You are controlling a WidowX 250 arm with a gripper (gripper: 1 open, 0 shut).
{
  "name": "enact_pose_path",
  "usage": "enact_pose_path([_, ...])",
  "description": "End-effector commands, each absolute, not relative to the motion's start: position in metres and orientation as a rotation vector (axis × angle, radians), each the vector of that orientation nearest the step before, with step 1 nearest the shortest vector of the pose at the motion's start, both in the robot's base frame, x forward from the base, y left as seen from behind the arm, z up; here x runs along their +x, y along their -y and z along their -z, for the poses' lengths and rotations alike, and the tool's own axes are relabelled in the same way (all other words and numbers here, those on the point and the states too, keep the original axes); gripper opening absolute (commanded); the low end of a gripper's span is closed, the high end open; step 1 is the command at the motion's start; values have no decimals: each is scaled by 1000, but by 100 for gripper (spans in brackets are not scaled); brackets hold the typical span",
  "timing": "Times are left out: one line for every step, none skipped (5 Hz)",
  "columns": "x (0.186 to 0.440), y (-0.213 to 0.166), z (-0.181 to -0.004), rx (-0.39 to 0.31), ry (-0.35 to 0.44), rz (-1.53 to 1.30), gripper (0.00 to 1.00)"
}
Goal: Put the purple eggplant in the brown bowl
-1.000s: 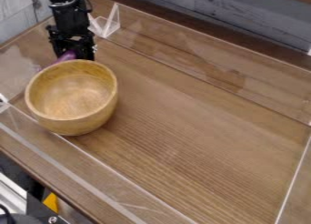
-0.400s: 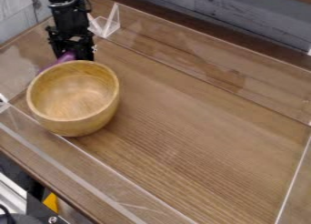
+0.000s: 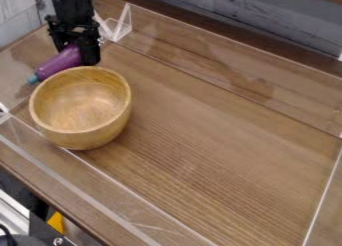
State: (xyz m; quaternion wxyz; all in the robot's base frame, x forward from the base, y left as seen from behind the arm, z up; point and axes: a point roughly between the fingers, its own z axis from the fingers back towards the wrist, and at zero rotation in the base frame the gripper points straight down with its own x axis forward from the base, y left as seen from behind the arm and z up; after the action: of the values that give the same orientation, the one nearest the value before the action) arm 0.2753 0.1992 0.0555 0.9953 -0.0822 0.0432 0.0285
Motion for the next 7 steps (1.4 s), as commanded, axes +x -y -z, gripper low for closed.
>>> enact_pose_path([275, -206, -91, -110, -4, -66, 0])
enact_pose_path([273, -206, -93, -111, -4, -67, 0])
enact_pose_path([271, -205, -95, -111, -3, -68, 0])
enact_pose_path([269, -205, -97, -110, -3, -70, 0])
enact_pose_path([268, -204, -99, -109, -3, -72, 0])
enact_pose_path([264, -201, -101, -105, -3, -70, 0])
enact_pose_path([261, -198, -105, -101, -2, -71, 0])
